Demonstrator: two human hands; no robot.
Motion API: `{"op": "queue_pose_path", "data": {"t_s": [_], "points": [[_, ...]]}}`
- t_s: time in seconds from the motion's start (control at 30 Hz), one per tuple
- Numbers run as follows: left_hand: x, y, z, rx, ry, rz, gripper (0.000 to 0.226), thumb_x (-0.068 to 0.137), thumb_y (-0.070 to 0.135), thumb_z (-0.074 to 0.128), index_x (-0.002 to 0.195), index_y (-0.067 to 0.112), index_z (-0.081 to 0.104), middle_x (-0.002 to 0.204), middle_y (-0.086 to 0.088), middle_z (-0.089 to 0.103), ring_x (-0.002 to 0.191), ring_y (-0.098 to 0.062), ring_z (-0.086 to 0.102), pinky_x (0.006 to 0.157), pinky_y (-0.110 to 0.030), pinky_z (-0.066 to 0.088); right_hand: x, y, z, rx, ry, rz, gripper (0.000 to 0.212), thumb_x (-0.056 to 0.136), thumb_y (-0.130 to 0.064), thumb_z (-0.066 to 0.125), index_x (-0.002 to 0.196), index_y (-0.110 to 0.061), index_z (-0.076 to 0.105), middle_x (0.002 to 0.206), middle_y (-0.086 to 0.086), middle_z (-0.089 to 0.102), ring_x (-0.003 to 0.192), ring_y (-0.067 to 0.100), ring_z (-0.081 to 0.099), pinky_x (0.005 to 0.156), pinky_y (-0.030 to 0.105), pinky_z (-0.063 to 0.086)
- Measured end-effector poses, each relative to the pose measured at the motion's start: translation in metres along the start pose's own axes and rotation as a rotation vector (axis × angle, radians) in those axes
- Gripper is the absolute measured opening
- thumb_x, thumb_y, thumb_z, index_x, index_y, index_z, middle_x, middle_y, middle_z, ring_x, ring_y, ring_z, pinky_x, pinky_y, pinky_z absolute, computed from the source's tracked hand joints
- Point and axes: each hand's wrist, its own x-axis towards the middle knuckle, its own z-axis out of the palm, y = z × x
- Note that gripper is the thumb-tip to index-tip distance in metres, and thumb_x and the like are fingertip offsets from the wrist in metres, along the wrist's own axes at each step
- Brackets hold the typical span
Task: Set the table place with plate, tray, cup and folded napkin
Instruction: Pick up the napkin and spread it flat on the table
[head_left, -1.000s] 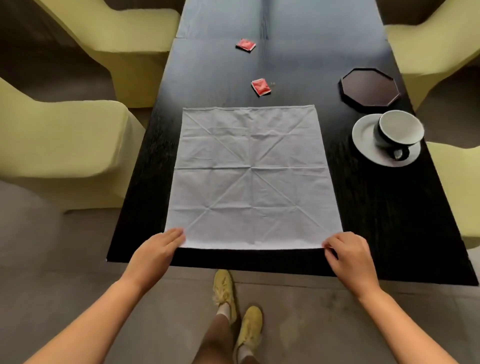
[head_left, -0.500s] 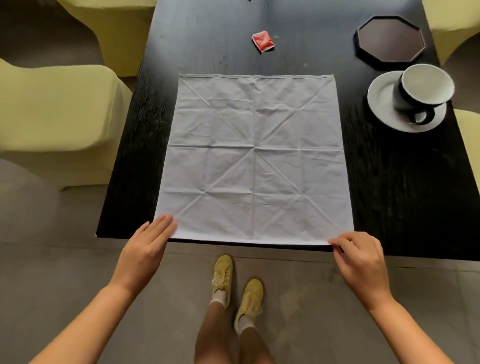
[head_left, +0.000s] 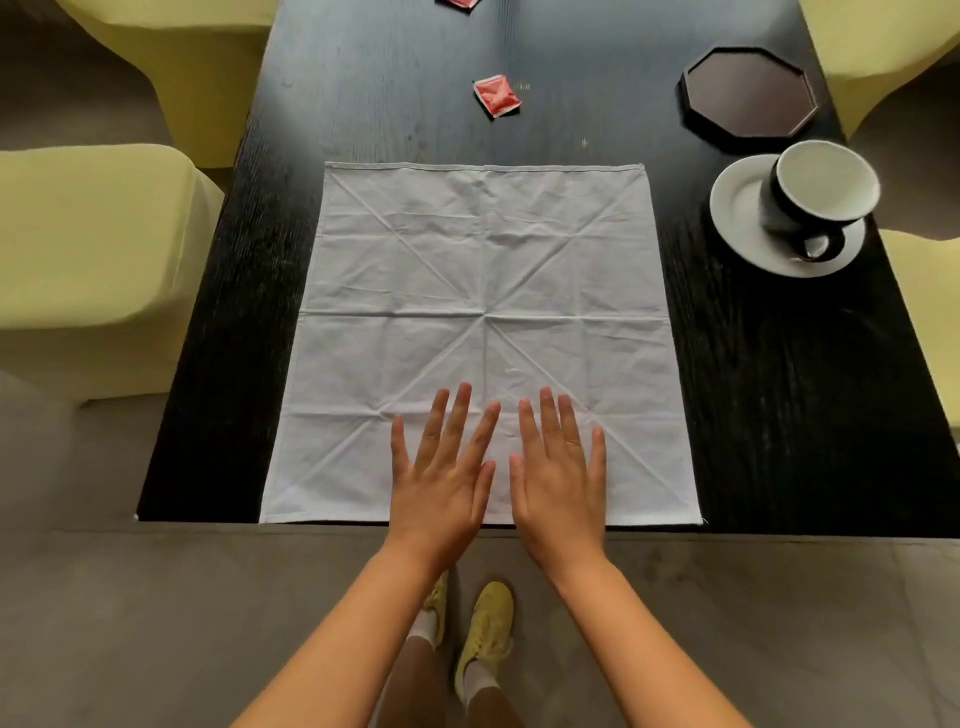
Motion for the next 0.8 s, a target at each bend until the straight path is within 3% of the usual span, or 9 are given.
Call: {"op": "queue_pose_path", "data": {"t_s": [0.07, 0.2, 0.3, 0.43, 0.53, 0.63, 0.7, 0.8], "points": [[0.010, -0.004, 0.008, 0.036, -0.047, 0.025, 0.056, 0.092, 0.048, 0.014, 0.146, 0.036, 0.002, 0.156, 0.004, -0.004, 0.146, -0.017, -0.007, 0.113, -0.050, -0.009, 0.007, 0.010, 0.010, -0.055, -0.064, 0.000, 0.060, 0.096, -0.041, 0.024, 0.141, -0.029, -0.015, 0.153, -0.004, -0.019, 0.142, 0.015, -0.019, 0.113, 0.042, -0.015], [0.014, -0.029, 0.012, 0.058, -0.071, 0.046, 0.064, 0.087, 0.059, 0.018, 0.145, 0.036, 0.002, 0.156, 0.005, -0.002, 0.146, -0.020, -0.002, 0.114, -0.043, -0.006, 0.011, 0.042, 0.007, -0.102, -0.104, -0.027, 0.065, 0.091, -0.051, 0.020, 0.142, -0.029, -0.013, 0.151, -0.007, -0.019, 0.143, 0.015, -0.013, 0.112, 0.038, -0.016], [0.010, -0.064, 0.006, 0.022, -0.037, -0.070, 0.069, 0.084, 0.062, 0.018, 0.145, 0.036, 0.002, 0.156, 0.005, -0.005, 0.145, -0.016, -0.004, 0.115, -0.040, -0.003, 0.011, 0.079, -0.007, -0.112, -0.088, 0.065, 0.070, 0.084, -0.053, 0.007, 0.144, -0.020, -0.008, 0.152, -0.005, -0.013, 0.143, 0.013, -0.008, 0.114, 0.035, -0.009], [0.003, -0.107, -0.006, -0.020, -0.008, -0.250, 0.079, 0.081, 0.061, 0.015, 0.148, 0.021, 0.010, 0.158, -0.003, 0.003, 0.146, -0.019, 0.002, 0.116, -0.046, 0.006, 0.010, 0.106, -0.018, -0.145, -0.037, 0.205, 0.070, 0.086, -0.051, 0.005, 0.143, -0.015, -0.009, 0.153, -0.002, -0.010, 0.142, 0.009, -0.006, 0.118, 0.038, -0.001], [0.004, -0.109, -0.010, -0.017, -0.005, -0.317, 0.081, 0.080, 0.060, 0.006, 0.148, 0.015, 0.004, 0.159, -0.004, 0.001, 0.145, -0.015, -0.002, 0.118, -0.045, 0.002, 0.010, 0.099, -0.017, -0.140, 0.012, 0.311, 0.070, 0.090, -0.048, 0.014, 0.146, -0.009, 0.000, 0.157, 0.005, 0.000, 0.144, 0.013, 0.000, 0.119, 0.044, 0.005], [0.008, -0.090, -0.016, -0.125, 0.139, -0.429, 0.076, 0.085, 0.056, 0.008, 0.148, 0.014, 0.000, 0.159, -0.006, -0.001, 0.146, -0.015, -0.003, 0.116, -0.048, -0.008, 0.011, 0.078, -0.016, -0.094, 0.087, 0.296, 0.069, 0.091, -0.049, 0.014, 0.146, -0.009, 0.004, 0.156, 0.005, 0.003, 0.145, 0.017, 0.005, 0.117, 0.046, 0.003], [0.011, -0.072, -0.018, -0.133, 0.210, -0.283, 0.067, 0.090, 0.049, 0.019, 0.148, 0.019, 0.002, 0.158, -0.005, 0.001, 0.145, -0.013, -0.004, 0.114, -0.045, -0.014, 0.014, 0.057, -0.013, -0.032, 0.091, 0.166, 0.067, 0.092, -0.046, 0.018, 0.146, -0.010, 0.004, 0.155, 0.004, 0.002, 0.144, 0.015, 0.004, 0.116, 0.043, -0.003], [0.019, -0.042, -0.010, -0.040, 0.138, 0.050, 0.064, 0.092, 0.045, 0.026, 0.148, 0.023, 0.005, 0.157, -0.003, 0.008, 0.145, -0.009, -0.008, 0.114, -0.047, -0.007, 0.022, 0.024, -0.004, 0.011, -0.014, -0.095, 0.064, 0.092, -0.040, 0.025, 0.147, -0.012, 0.008, 0.155, 0.002, 0.003, 0.145, 0.016, 0.001, 0.115, 0.042, -0.001]]}}
